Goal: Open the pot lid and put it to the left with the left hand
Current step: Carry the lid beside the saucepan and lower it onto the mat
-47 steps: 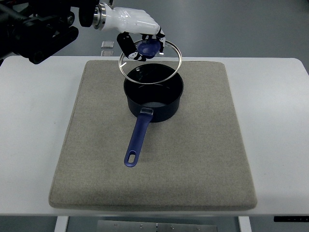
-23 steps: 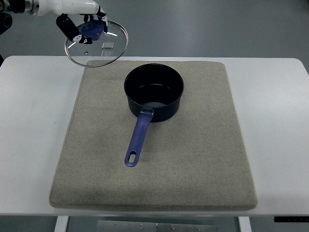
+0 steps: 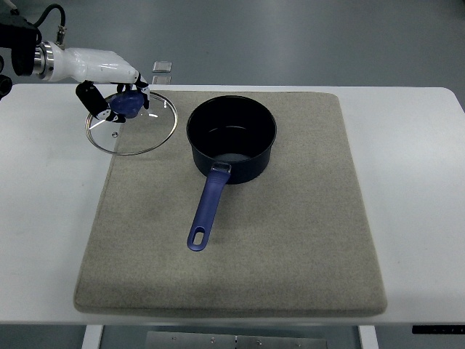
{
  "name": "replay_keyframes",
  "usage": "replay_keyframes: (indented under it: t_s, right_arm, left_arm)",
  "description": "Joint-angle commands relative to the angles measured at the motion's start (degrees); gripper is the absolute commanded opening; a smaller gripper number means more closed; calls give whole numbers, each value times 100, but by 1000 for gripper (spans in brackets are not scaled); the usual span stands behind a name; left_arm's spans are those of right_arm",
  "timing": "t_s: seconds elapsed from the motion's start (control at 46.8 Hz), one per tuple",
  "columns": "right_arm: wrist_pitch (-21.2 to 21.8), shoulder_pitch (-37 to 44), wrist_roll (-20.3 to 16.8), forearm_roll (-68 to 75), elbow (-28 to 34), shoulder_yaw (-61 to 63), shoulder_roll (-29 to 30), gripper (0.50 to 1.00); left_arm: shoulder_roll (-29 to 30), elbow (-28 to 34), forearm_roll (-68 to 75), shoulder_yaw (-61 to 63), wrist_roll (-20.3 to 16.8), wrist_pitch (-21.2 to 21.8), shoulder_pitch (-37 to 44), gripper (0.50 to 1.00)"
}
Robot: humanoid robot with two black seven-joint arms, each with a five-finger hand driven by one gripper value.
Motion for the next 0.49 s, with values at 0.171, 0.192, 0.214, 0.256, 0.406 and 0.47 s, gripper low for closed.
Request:
replay_keyframes:
  t_s: [0.171, 0.192, 0.214, 0.256, 0.406, 0.47]
  right_arm:
    - [0, 1, 0, 0, 1, -3, 0, 917]
    - [0, 1, 0, 0, 1, -3, 0, 917]
    - [0, 1, 0, 0, 1, -3, 0, 917]
    - [0, 1, 0, 0, -7, -3, 0, 917]
    - [0, 1, 0, 0, -7, -3, 0, 917]
    - [0, 1, 0, 0, 1, -3, 0, 917]
  left_arm:
    - [-32, 9, 53, 89, 0, 3, 212, 500]
    - [-41, 9, 62, 98, 0, 3, 229, 500]
    - [-41, 9, 62, 98, 0, 3, 238, 500]
    - [-58, 18, 71, 98, 0, 11, 238, 500]
    - [-129, 53, 36, 89, 0, 38, 335, 500]
    - [-190, 53, -17, 72, 0, 38, 344, 500]
